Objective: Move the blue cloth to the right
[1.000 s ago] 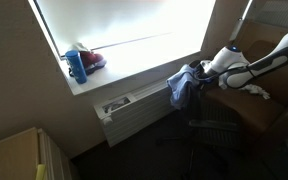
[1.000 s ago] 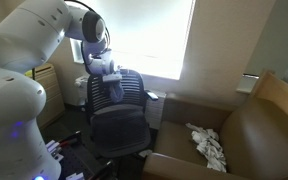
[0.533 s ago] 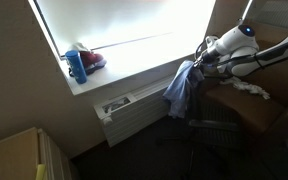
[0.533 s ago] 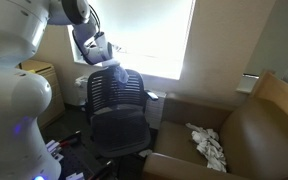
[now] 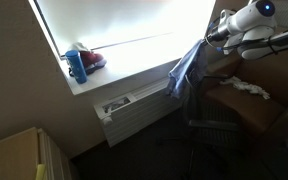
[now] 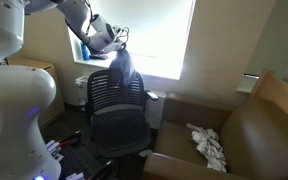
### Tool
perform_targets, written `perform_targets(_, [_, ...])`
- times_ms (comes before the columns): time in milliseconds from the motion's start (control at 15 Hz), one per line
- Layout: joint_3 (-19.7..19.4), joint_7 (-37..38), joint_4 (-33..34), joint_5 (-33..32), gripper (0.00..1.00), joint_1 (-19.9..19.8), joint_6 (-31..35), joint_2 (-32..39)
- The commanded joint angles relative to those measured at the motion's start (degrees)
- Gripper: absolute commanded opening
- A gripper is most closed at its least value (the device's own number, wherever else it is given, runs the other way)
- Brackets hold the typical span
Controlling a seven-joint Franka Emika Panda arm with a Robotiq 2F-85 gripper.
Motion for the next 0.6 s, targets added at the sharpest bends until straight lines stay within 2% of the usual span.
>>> perform_targets(0, [-5.1,4.0,-4.5,-0.6,0.01,2.6,-0.3,-1.6])
perform_targets(133, [3.6,-2.5,-8.7,2.1,0.01,-3.0,-3.8,-4.4])
perform_targets(333, [13.6,-7.5,-11.3,6.7,0.01,-10.7,-6.5,-4.5])
perform_targets(533, [22.8,-11.2,-11.0,11.5,0.01,-17.9,-14.7,-4.3])
